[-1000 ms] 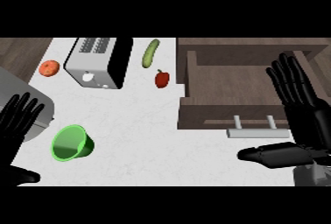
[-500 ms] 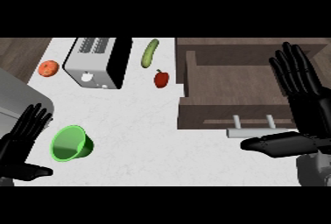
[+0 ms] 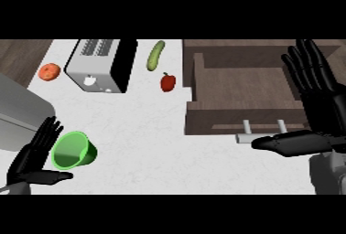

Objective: Pick up the cup, place it into the drawer and close the drawer

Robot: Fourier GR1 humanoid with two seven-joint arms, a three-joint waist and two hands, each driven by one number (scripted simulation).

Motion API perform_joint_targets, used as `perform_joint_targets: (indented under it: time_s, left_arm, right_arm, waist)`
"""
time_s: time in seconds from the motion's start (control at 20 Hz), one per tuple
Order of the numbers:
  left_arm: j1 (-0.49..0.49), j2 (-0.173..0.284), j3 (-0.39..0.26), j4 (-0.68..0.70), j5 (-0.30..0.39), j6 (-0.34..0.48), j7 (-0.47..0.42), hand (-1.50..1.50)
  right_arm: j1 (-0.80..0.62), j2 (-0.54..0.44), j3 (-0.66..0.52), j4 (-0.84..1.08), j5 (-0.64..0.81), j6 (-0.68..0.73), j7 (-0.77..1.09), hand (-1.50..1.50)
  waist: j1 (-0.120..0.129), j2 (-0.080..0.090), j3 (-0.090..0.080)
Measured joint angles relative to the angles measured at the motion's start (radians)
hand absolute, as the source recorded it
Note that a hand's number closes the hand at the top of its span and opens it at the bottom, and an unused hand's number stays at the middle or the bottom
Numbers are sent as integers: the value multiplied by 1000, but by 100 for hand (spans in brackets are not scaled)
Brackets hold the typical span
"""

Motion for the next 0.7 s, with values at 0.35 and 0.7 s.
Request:
perform_joint_targets:
  time_s: [0.35, 0.7]
  left_arm:
    - [-80, 18, -10, 231, -61, 64, -139, -150]
    - [-122, 0, -18, 312, -78, 95, -207, -150]
  right_arm:
    - [23, -10, -13, -26, -19, 19, -1, -150]
    - [5, -13, -14, -40, -28, 15, 32, -150]
  waist:
    - [-12, 4, -2]
    - [-14, 6, -4]
